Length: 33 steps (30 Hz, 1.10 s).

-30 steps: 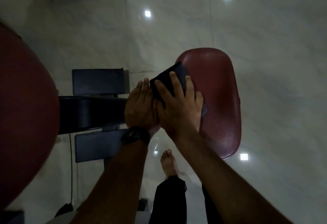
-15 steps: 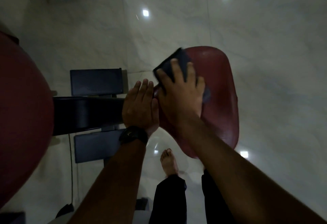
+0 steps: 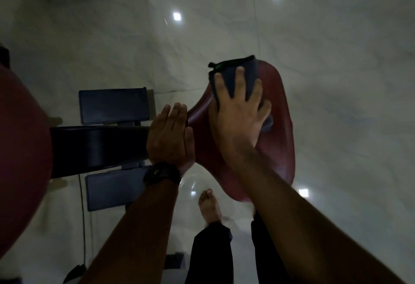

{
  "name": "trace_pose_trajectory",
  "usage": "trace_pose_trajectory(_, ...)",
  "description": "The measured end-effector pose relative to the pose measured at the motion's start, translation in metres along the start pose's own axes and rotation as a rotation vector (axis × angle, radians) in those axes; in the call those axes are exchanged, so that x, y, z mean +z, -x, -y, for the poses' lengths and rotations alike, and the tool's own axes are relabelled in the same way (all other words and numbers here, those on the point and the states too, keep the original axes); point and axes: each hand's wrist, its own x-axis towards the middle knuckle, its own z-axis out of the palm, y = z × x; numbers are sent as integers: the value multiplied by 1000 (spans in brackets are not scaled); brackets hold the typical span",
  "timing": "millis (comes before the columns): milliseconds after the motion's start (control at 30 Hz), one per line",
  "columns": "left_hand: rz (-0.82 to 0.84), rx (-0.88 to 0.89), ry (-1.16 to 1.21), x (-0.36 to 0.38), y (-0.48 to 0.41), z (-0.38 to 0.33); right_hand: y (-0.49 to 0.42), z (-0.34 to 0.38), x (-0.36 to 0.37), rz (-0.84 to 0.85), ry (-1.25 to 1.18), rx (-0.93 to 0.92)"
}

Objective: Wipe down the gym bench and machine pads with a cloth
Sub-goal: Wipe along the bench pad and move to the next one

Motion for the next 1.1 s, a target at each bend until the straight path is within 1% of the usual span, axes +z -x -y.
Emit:
trace_pose_trajectory(100,9,13,-6,0,-1,0,-45,-12,-7,3,51,-328)
trace_pose_trajectory(133,3,17,-5,-1,-1,0,-64,-19,-10,7,74,-392)
trace_pose_trajectory(167,-7,18,-5,-1,-1,0,-81,-24,-14,16,75,-393)
trace_pose_trajectory(200,-14,18,-5,0,0,1,-94,-30,-17,21,52,-326)
trace_pose_trajectory(300,-2,20,-3,0,1,1,-93,-46,-16,6,-74,74)
trace_pose_trajectory(333,2,19,-7,0,0,1,-81,-46,-15,-25,-83,164)
trace_pose_trajectory(400,10,3,-12,1,-1,0,-48,-35,-11,-103,-54,223)
trace_pose_trajectory(433,14,-4,-9,1,-1,0,-32,-27,-10,-99,-42,215)
trace_pose_trajectory(467,14,-6,-5,1,-1,0,-19,-20,-8,-63,-30,168)
trace_pose_trajectory(533,7,-2,0,0,0,0,-12,-15,-4,-7,2,-47)
trace_pose_trajectory(600,7,6,5,0,0,1,-35,-25,-9,-18,33,-264)
trace_pose_trajectory(633,8,9,9,0,0,1,-53,-32,-13,-16,46,-329)
trace_pose_trajectory(667,6,9,11,0,0,1,-71,-39,-16,7,47,-346)
trace_pose_trajectory(700,2,11,11,0,1,2,-84,-46,-20,37,34,-307)
trace_pose_trajectory(767,3,9,10,0,1,2,-95,-58,-22,54,-54,-103)
trace_pose_trajectory(833,13,6,12,1,1,2,-82,-63,-20,13,-161,144)
trace_pose_trajectory(900,6,0,12,2,1,1,-52,-57,-13,-70,-126,254)
trace_pose_trajectory(933,2,-2,12,1,1,1,-36,-51,-9,-111,-77,265)
trace_pose_trajectory(1000,5,-6,12,1,1,0,-13,-40,-3,-143,-9,214)
trace_pose_trajectory(1033,10,-3,10,1,1,0,-11,-37,-2,-127,-4,153)
trace_pose_trajectory(1100,8,7,10,0,1,0,-26,-39,-3,-104,14,-62)
